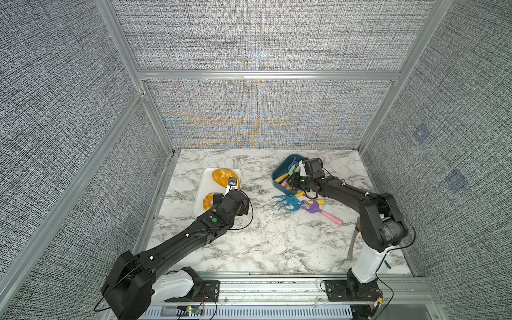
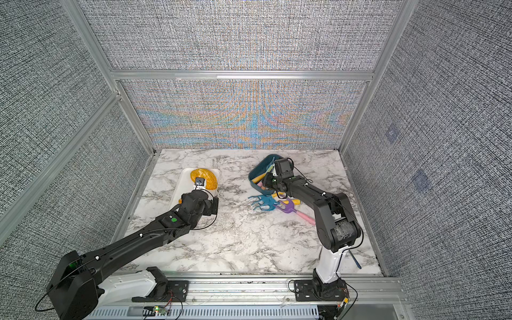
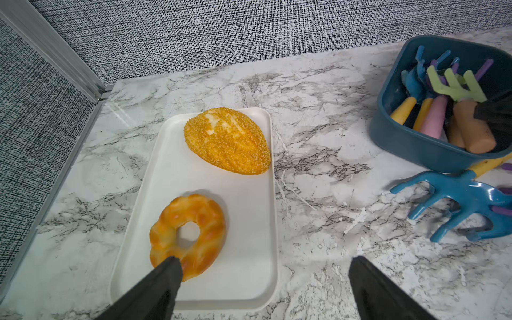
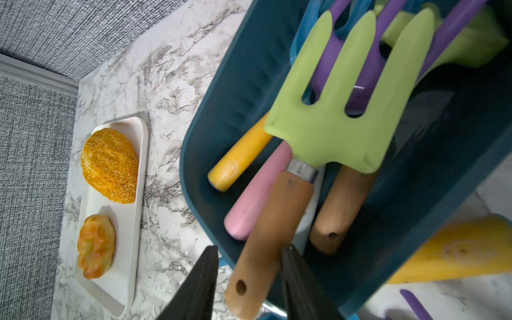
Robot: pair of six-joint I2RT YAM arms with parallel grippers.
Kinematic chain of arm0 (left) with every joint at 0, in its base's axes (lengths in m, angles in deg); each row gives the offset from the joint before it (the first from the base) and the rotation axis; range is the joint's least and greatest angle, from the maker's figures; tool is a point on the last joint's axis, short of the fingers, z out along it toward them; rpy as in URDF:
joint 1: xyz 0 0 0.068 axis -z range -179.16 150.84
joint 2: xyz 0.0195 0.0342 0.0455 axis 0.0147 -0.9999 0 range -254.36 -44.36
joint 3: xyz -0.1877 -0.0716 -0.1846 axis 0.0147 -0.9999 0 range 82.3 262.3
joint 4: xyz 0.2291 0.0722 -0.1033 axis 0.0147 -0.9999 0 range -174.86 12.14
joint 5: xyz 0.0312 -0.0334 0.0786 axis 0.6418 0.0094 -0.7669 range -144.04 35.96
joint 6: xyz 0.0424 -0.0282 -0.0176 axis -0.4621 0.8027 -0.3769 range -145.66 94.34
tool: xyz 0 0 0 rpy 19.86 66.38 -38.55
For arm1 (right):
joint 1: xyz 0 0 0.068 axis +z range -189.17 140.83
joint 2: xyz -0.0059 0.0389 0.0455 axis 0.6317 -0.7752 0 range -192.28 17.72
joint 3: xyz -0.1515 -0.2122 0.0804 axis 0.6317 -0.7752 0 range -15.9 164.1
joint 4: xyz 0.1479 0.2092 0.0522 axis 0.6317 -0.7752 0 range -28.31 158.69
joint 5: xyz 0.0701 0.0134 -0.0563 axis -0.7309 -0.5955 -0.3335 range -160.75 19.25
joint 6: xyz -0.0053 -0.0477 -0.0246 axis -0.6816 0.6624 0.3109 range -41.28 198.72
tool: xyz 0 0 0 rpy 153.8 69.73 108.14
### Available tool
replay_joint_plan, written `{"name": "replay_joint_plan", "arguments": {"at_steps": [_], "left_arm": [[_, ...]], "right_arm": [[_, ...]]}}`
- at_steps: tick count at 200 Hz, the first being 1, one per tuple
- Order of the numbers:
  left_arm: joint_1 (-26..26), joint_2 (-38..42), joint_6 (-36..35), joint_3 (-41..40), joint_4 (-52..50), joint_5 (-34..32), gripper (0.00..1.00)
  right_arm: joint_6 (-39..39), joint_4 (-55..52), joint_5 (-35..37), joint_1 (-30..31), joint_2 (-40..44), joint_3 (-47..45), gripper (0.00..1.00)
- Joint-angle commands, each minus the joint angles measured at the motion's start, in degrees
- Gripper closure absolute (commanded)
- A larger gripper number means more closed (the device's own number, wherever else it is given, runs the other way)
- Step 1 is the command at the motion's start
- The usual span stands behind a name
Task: Put the rake into the storage box
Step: Adjust the rake in the storage box.
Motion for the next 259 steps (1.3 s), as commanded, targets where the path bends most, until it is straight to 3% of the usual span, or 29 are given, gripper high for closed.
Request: {"name": "replay_joint_plan", "arguments": {"at_steps": [1,53,71,155,191,259], "left_arm": [[-0.07,0.22,-0.26,0.37,1.03,0.07,0.01],[-0.07,0.42,-0.34,0.43,0.95,0.11,0.01],[-0.07,0.18,-0.31,0.49,1.0,0.37,0.01],[-0.07,0.18,-0.35,0.6,0.86,0.66,0.01],[-0.07,0.55,-0.18,0.17,1.4,1.03,0.01],[-0.07,-0.18,-0.38,0.14,1.43,0.03,0.01]], "right_arm": [[-0.98,-0.57,5.05,0.07,-1.36,1.98,0.61],[-0.38,-1.01,5.8,0.32,-4.13,6.18,0.65],[-0.37,-0.73,4.24,0.34,-5.35,6.92,0.75],[-1.89,-2.46,3.49,0.4,-12.33,15.5,0.77],[0.06,-1.63,2.85,0.57,-5.59,11.39,0.76],[7.13,-0.36,3.07,-3.63,11.22,-6.58,0.62]]}}
